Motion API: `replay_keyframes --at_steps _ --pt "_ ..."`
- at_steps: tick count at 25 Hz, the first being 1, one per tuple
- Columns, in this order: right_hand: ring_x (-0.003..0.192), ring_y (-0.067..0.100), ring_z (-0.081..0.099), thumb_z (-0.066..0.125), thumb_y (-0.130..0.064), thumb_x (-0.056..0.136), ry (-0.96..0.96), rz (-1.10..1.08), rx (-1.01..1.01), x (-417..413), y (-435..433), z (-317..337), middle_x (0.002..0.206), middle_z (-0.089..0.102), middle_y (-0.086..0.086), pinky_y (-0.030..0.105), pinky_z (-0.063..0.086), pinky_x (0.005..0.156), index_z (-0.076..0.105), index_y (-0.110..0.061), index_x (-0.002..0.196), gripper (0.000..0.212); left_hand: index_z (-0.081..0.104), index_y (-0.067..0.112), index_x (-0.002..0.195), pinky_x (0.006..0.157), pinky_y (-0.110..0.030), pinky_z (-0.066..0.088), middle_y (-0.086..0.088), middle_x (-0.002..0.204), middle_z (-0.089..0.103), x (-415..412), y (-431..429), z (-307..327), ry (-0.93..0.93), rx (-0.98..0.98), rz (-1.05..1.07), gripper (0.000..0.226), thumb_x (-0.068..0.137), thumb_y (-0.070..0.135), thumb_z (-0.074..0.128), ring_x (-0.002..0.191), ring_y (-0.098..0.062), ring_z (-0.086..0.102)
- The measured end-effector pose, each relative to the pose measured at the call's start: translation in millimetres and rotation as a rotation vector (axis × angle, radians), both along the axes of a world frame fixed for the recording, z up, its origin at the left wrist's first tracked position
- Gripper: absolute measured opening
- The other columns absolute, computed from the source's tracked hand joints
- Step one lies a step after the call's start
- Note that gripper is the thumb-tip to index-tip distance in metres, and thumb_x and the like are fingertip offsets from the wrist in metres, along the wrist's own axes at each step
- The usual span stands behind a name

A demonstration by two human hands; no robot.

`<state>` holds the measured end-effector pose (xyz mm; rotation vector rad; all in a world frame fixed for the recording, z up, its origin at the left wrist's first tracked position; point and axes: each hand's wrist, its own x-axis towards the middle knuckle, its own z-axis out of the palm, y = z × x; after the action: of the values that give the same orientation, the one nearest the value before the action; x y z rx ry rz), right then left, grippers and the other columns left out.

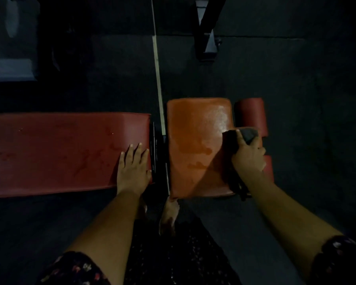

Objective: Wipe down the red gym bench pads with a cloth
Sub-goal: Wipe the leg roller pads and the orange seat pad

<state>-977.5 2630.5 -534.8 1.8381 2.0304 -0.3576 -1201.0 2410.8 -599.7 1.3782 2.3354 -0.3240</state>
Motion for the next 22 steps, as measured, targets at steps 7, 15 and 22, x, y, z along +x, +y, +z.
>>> replay_keyframes --at_steps 7,15,22 --pt "0.128 0.044 0.029 0.046 -0.020 0.096 0.009 0.170 -0.041 -111 -82 -22 0.155 0.004 0.024 0.049 0.048 0.085 0.005 -0.038 0.153 0.073 0.002 0.018 0.156 0.119 -0.045 -0.004 -0.005 0.164 -0.005 2 -1 3 -0.023 0.059 0.049 0.078 0.097 0.042 0.045 0.150 -0.026 -0.006" --pt "0.109 0.040 0.047 0.043 -0.033 0.099 -0.126 0.852 0.034 -100 -125 -33 0.156 0.017 0.020 0.045 0.047 0.073 0.025 -0.039 0.150 0.054 0.017 0.017 0.155 0.119 -0.047 0.001 -0.005 0.164 0.005 5 -1 2 -0.033 0.063 0.067 0.076 0.093 0.040 0.054 0.150 -0.028 0.003" --pt "0.114 0.037 0.042 0.043 -0.019 0.096 -0.140 0.189 0.017 29 -45 -3 0.159 0.007 0.011 0.052 0.049 0.083 0.007 -0.052 0.149 0.072 0.021 0.016 0.154 0.120 -0.044 0.004 -0.009 0.163 0.008 45 -8 8 -0.109 0.107 0.240 0.078 0.090 0.037 0.060 0.149 -0.029 0.004"
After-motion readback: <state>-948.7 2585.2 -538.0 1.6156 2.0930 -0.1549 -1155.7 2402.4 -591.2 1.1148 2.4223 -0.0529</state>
